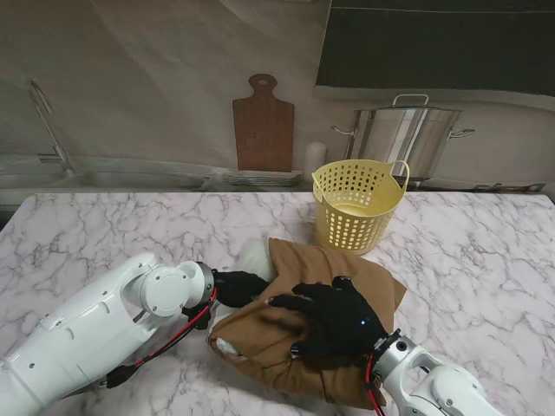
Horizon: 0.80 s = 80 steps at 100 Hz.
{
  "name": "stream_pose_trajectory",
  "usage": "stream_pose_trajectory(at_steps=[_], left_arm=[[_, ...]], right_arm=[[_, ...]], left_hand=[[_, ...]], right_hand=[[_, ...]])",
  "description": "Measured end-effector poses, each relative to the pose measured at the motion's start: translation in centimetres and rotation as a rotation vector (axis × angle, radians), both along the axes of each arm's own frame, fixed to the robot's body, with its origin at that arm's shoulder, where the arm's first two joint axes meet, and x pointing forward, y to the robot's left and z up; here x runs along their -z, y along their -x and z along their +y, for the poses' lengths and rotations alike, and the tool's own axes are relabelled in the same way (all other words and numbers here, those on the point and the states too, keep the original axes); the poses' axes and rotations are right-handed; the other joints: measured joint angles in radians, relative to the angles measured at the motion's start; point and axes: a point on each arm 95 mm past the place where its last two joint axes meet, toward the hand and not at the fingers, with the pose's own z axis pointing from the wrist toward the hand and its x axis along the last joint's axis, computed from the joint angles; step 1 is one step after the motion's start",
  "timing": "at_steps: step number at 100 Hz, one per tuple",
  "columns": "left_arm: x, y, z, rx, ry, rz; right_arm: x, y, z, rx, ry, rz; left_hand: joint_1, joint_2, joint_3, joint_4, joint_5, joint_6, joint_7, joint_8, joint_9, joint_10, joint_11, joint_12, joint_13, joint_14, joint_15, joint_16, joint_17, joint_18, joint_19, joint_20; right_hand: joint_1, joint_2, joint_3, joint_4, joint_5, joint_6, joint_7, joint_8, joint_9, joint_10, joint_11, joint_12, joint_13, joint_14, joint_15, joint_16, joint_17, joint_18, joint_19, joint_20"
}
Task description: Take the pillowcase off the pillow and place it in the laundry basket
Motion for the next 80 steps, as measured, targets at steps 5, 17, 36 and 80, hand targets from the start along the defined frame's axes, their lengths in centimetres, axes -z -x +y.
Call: stream_pose_trajectory(at_steps=[5, 17, 36, 80], left_arm=[[0.0, -0.1, -0.1, 0.002, -0.005, 0.0], [-0.1, -0.4, -0.3, 0.007, -0.017, 0.006], [-0.1, -0.7, -0.4, 0.015, -0.031, 0.011], [-0.1, -1.0, -0.7, 0.023, -0.053, 0.02]], right_arm=[[0.1, 0.0, 0.2, -0.028, 0.012, 0.013], [0.4, -0.1, 0.4, -0.075, 0.019, 0.108], [0.2, -0.3, -0.6, -0.051, 0.047, 0.136], [-1.0, 0.1, -3.6, -0.014, 0.008, 0.254]], left_hand=[[0.007, 0.0, 0.0, 0.0, 0.0, -0.005, 0.0, 0.0, 0.0, -0.006, 0.0, 0.0, -0.002, -0.005, 0.001, 0.0, -0.001, -0.005, 0.0, 0.0], [0.011, 0.0, 0.0, 0.0, 0.0, -0.01, 0.0, 0.0, 0.0, -0.013, 0.0, 0.0, -0.003, -0.012, 0.001, 0.0, -0.002, -0.01, 0.0, 0.001], [0.011, 0.001, 0.0, -0.001, 0.0, -0.018, 0.0, 0.0, 0.0, -0.021, 0.001, 0.001, -0.003, -0.021, 0.008, 0.003, 0.002, -0.013, 0.0, 0.015], [0.011, 0.017, -0.01, -0.001, 0.0, -0.054, 0.0, 0.0, 0.0, -0.059, 0.011, 0.002, -0.003, -0.051, 0.023, 0.011, 0.006, -0.029, 0.037, 0.015]], right_hand=[[0.116, -0.001, 0.184, 0.003, 0.06, -0.064, 0.098, 0.027, -0.002, 0.001, -0.001, -0.035, -0.017, 0.002, -0.011, -0.024, -0.006, 0.0, -0.034, -0.036], [0.215, -0.011, 0.471, 0.002, 0.331, -0.118, 0.341, 0.107, 0.098, -0.022, 0.013, -0.047, -0.026, 0.009, -0.021, -0.031, -0.015, 0.0, -0.081, -0.09], [0.272, -0.074, 0.578, -0.054, 0.715, -0.121, 0.518, 0.193, 0.543, -0.133, 0.083, 0.143, 0.226, -0.051, 0.006, 0.022, 0.042, 0.001, -0.085, -0.124], [0.295, -0.102, 0.654, -0.104, 0.887, -0.067, 0.827, 0.492, 0.632, -0.159, 0.105, 0.394, 0.368, -0.106, 0.036, 0.224, 0.175, -0.007, 0.058, -0.028]])
